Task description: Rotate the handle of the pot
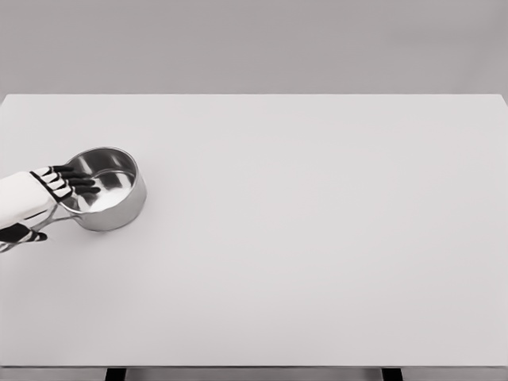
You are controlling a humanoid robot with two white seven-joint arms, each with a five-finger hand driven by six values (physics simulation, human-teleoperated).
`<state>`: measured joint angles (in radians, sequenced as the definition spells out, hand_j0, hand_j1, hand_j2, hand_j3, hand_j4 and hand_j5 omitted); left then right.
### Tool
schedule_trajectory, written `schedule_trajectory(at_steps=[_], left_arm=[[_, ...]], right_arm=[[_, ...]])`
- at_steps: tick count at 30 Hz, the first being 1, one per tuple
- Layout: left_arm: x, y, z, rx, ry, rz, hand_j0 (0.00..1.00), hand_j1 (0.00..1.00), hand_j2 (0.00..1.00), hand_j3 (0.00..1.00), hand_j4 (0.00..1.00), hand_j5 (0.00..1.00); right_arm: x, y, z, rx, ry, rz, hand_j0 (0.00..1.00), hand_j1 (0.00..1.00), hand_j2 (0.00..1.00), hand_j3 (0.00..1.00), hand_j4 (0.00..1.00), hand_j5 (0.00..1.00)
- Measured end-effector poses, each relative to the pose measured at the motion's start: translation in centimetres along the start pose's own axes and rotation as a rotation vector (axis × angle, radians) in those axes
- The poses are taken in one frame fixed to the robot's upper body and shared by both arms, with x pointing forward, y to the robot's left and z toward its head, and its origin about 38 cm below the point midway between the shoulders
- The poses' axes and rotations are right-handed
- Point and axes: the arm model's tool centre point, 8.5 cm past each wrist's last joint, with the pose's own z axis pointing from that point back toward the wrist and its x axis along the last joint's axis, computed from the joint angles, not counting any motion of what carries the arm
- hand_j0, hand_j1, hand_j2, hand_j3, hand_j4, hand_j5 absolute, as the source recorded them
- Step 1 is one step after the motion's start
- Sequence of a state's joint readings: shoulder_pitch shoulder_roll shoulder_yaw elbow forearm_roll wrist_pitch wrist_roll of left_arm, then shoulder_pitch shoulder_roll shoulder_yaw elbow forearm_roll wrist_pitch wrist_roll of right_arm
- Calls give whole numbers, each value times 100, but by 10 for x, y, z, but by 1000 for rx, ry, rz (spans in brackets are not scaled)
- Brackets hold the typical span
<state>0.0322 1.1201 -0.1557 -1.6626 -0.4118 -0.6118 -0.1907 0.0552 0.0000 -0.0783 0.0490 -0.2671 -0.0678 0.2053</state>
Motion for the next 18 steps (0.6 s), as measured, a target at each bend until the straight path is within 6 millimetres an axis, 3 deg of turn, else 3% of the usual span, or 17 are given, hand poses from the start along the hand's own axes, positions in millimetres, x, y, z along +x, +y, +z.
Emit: schedule_trajectory(at_steps=[18], left_arm=[[-18,7,12,8,73,-42,100,100,100,100,100,100]], right_arm=[[0,0,0,0,0,0,100,100,100,100,100,100]])
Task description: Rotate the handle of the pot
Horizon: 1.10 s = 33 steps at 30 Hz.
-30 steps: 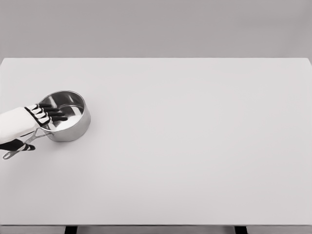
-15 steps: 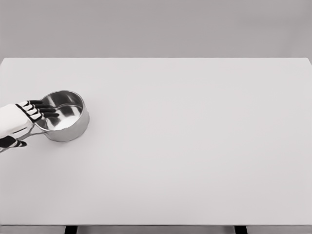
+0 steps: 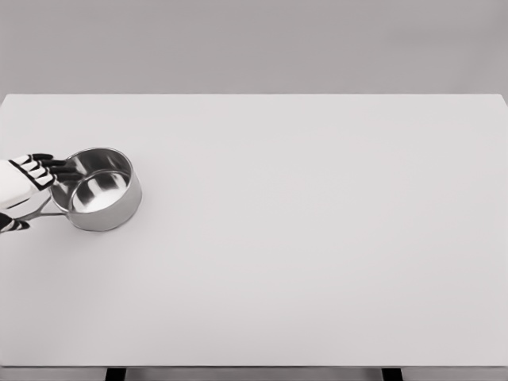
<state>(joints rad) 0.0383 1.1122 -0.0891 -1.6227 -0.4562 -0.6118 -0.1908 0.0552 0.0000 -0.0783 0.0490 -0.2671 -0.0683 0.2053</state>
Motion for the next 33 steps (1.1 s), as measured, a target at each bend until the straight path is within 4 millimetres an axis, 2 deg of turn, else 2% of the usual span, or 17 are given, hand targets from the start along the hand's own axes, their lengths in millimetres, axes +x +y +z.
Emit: schedule_trajectory(at_steps=[15,23,33], left_arm=[[-11,6,4,14,46,-40,100,100,100,100,100,100],[-7,4,3,23,36,-24,100,100,100,100,100,100],[-7,-9,4,0,44,-7,100,100,100,100,100,100]], right_arm=[[0,0,0,0,0,0,100,100,100,100,100,100],[0,0,0,0,0,0,100,100,100,100,100,100],[0,0,0,0,0,0,100,100,100,100,100,100]])
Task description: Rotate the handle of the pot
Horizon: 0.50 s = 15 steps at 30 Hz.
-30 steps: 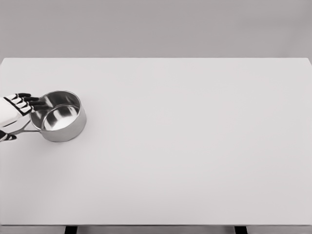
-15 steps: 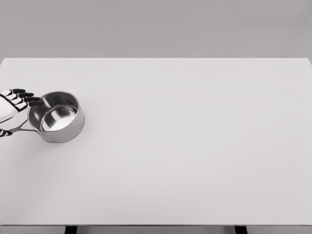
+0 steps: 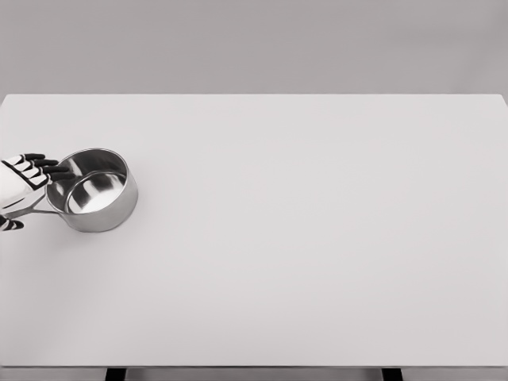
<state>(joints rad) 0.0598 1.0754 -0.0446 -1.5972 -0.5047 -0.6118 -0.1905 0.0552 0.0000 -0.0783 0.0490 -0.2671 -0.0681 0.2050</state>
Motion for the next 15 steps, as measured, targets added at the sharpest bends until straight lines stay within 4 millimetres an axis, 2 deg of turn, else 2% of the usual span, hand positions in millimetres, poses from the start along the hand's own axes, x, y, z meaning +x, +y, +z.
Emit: schedule_trajectory(at_steps=[15], left_arm=[[-16,-11,5,-12,56,28,100,100,100,100,100,100]], right_arm=[[0,0,0,0,0,0,100,100,100,100,100,100]])
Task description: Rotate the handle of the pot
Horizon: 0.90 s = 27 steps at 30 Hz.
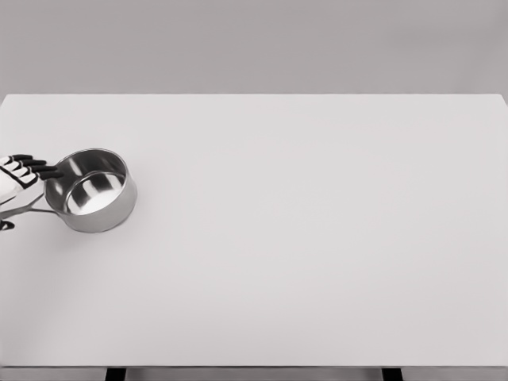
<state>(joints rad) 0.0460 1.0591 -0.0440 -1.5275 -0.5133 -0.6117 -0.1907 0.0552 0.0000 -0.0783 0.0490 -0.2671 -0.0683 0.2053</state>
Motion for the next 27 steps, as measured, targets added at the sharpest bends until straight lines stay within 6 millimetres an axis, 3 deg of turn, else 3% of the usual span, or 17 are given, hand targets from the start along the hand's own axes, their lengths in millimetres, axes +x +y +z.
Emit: schedule_trajectory(at_steps=[27], left_arm=[[-23,9,-10,59,70,2,100,100,100,100,100,100]], right_arm=[[0,0,0,0,0,0,100,100,100,100,100,100]])
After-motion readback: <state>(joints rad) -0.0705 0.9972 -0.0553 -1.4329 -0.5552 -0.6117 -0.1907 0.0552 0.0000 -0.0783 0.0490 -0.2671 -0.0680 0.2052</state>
